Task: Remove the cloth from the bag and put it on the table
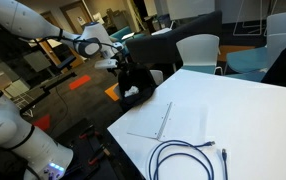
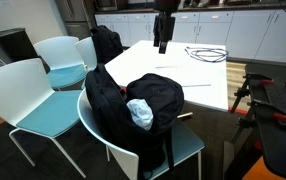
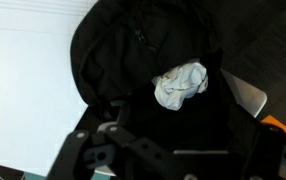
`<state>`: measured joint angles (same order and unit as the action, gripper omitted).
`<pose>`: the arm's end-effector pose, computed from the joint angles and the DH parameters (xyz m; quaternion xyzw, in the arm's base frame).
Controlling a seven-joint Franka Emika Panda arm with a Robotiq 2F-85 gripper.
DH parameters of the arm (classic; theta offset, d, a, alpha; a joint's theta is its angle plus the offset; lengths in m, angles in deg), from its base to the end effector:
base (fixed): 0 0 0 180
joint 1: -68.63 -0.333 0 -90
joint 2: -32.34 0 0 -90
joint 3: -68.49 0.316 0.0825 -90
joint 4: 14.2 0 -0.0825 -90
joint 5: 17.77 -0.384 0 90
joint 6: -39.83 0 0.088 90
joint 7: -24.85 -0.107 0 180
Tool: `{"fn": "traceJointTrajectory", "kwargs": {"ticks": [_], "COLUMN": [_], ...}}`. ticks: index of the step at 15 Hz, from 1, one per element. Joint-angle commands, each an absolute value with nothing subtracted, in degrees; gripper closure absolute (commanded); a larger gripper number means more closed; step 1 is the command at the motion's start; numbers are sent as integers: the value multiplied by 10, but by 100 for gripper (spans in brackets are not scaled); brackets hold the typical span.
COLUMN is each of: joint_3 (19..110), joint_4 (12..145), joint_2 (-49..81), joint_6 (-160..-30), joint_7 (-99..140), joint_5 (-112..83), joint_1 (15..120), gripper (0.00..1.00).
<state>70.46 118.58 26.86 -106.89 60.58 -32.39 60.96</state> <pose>0.5251 0.0854 0.3149 -0.9515 -0.2881 -0.0890 0.0606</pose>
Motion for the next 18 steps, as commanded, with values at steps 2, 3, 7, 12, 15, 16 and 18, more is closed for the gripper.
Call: {"fn": "traceJointTrajectory", "kwargs": {"ticks": [2,3,7,12,15,16,18], "joint_3": [772,788,825,843,839,838,838], "joint_4": [1108,1094,1033,954,917,905,885], "joint_2": [130,106,14,-83,-121,-132,-149], "joint_6": [-1130,-1135,-1137,-1125,-1121,-1119,-1116], "joint_7": [710,718,714,698,681,674,665], "joint_5": [-383,-381,-334,-279,-243,-233,-215], "joint_1": [648,658,677,677,667,665,664], "gripper": [0,0,0,0,0,0,9]}}
